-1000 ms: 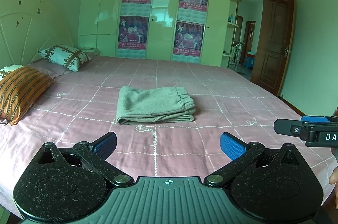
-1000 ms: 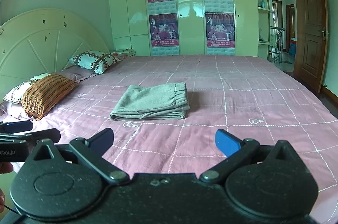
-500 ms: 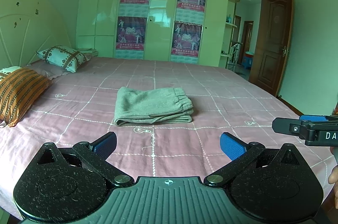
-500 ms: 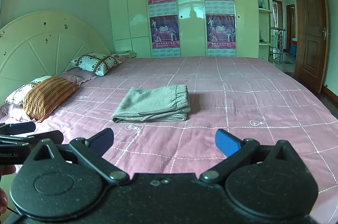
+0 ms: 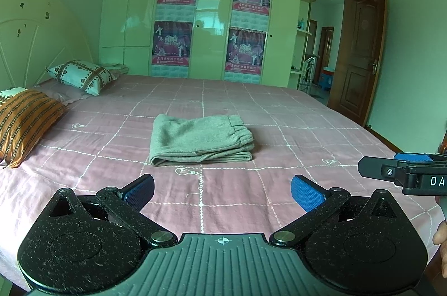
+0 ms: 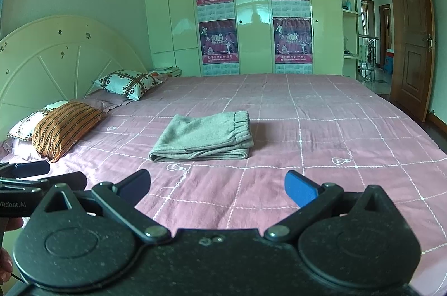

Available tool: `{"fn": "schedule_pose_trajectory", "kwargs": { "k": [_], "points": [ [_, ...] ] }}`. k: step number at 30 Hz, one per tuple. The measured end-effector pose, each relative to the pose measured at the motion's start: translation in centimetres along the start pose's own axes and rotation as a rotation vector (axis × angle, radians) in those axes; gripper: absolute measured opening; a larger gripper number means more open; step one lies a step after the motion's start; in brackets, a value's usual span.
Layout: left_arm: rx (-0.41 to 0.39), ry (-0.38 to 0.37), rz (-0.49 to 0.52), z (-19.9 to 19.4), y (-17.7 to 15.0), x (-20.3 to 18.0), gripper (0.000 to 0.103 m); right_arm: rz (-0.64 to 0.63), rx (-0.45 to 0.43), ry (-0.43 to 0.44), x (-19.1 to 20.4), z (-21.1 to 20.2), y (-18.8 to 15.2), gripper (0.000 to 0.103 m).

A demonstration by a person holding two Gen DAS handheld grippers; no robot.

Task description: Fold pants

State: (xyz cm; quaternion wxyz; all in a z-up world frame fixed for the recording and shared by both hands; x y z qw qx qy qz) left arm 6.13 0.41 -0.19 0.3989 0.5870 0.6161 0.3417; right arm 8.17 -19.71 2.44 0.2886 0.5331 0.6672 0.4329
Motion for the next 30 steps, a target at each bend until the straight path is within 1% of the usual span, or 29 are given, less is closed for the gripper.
{"fn": "schedule_pose_trajectory", "kwargs": {
  "k": [10, 18, 30],
  "points": [
    [-0.004, -0.002, -0.013, 0.08, -0.08, 0.18, 0.103, 0.008, 0.006, 0.008, 0.05, 0.08, -0.36, 0.097],
    [-0.016, 0.018, -0.002, 0.07, -0.19, 0.18, 0.103, 0.009, 0.013, 0.006, -0.11, 0.15, -0.7, 0.097],
    [-0.039, 0.005, 0.005, -0.57, -0.04, 0.06, 0.103, 0.005, 0.01, 0.008, -0.47, 0.16, -0.73, 0.097]
  ]
}}
Point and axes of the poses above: each gripper's, at about its wrist camera, not at the fingertips, and z roughly the way its jaws point, x to its left, y to its top, the point moved 5 cm from there along z, roughly the way its jaws point, and after that the axes turned 3 degrees about x, right-handed, at the moved point
